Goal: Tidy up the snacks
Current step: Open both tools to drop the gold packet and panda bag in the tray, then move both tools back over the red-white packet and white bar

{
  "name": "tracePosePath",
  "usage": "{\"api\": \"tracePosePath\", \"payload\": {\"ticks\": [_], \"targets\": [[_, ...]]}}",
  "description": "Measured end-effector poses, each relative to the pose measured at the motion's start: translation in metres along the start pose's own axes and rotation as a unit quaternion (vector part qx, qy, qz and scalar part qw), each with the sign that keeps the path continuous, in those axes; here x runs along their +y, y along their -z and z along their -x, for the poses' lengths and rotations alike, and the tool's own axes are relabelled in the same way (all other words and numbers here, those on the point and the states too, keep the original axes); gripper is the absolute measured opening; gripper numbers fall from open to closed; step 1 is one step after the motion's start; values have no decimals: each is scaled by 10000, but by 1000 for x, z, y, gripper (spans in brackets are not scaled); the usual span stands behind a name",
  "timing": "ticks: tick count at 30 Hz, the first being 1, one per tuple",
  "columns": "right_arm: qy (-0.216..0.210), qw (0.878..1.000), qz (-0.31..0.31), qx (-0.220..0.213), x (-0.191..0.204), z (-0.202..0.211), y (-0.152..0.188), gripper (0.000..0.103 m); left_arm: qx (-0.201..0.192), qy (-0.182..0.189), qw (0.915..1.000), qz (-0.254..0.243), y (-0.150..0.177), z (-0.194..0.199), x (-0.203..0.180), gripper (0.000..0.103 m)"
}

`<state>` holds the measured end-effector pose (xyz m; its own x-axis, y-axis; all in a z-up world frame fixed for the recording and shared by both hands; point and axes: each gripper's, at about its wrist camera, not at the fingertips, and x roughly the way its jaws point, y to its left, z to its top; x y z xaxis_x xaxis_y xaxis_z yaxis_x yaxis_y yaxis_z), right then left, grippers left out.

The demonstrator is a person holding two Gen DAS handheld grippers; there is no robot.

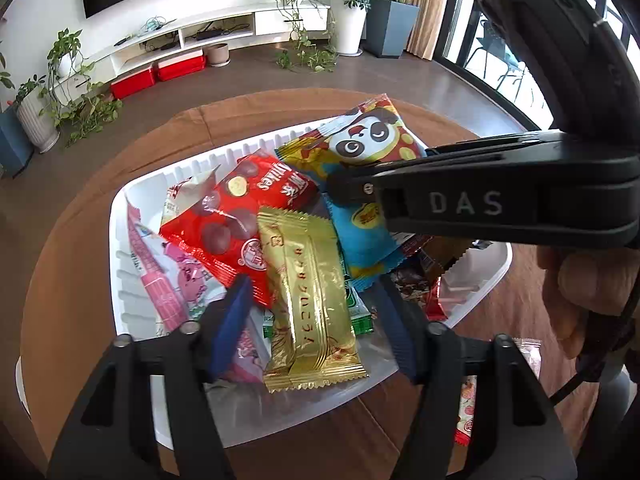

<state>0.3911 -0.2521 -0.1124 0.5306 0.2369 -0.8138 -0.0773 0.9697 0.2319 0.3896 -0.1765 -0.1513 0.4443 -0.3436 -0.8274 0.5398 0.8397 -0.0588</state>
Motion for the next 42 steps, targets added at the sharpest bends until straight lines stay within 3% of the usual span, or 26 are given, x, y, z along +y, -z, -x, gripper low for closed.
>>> {"api": "tracePosePath", "payload": {"ticks": [10, 12, 20, 23, 27, 32, 38, 42], "targets": [[-24, 9999, -73, -153, -5, 11, 0, 45, -142, -58, 9999, -69, 2, 13, -5, 81], [-39, 9997, -95, -214, -6, 15, 1, 58, -181, -106, 9997, -93, 1, 17, -6, 83], [-195, 9981, -341, -469, -11, 40, 8, 76, -376, -224, 9990, -48, 7, 37, -4, 92], [-234, 9957, -503, -743, -17, 65, 17, 84, -561, -240, 9981, -123, 13, 55, -9, 103], [-293, 9889, -851, -1181, -28, 101, 46, 97, -700, -35, 9968, -391, 30, 80, -24, 103], [-125, 9860, -1078, -1262, -29, 127, 105, 97, -598, 136, 9967, -534, 59, 96, -42, 103], [380, 9869, -1366, -770, -23, 119, 178, 96, -502, 1, 9960, -737, 109, 103, -48, 103], [534, 9887, -1295, -536, -12, 104, 192, 90, -516, -67, 9956, -775, 139, 110, -50, 103]]}}
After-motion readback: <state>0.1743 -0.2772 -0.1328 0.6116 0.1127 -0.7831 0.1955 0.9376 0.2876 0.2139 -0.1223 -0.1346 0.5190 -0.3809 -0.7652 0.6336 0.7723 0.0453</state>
